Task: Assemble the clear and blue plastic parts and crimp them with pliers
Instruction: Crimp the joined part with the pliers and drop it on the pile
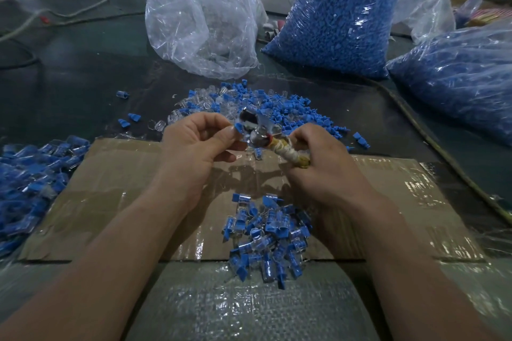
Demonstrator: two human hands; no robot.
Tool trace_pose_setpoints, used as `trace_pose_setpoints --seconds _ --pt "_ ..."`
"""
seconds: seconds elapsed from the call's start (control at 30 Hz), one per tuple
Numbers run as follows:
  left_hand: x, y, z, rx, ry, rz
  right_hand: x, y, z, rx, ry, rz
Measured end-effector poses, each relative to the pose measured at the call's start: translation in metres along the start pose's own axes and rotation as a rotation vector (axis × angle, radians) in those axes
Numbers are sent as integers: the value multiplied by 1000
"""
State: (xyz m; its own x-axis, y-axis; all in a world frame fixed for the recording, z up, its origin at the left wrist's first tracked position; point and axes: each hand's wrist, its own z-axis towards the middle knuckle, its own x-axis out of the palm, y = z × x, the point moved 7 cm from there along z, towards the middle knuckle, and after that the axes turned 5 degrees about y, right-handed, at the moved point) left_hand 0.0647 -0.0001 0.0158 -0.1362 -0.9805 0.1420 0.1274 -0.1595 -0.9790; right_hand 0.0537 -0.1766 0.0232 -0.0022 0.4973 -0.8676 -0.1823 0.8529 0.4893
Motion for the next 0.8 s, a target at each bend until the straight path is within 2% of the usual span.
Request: trace_pose_setpoints --seconds 0.2,0.5,0.8 --pt "1 -4 -1 26 -11 37 4 0 0 3 41 21" --pt "0 -10 -2 136 -53 284 4 1 1 -8 57 8" --pt "3 -13 -5 136 -43 279 5 5 0 -11 95 -61"
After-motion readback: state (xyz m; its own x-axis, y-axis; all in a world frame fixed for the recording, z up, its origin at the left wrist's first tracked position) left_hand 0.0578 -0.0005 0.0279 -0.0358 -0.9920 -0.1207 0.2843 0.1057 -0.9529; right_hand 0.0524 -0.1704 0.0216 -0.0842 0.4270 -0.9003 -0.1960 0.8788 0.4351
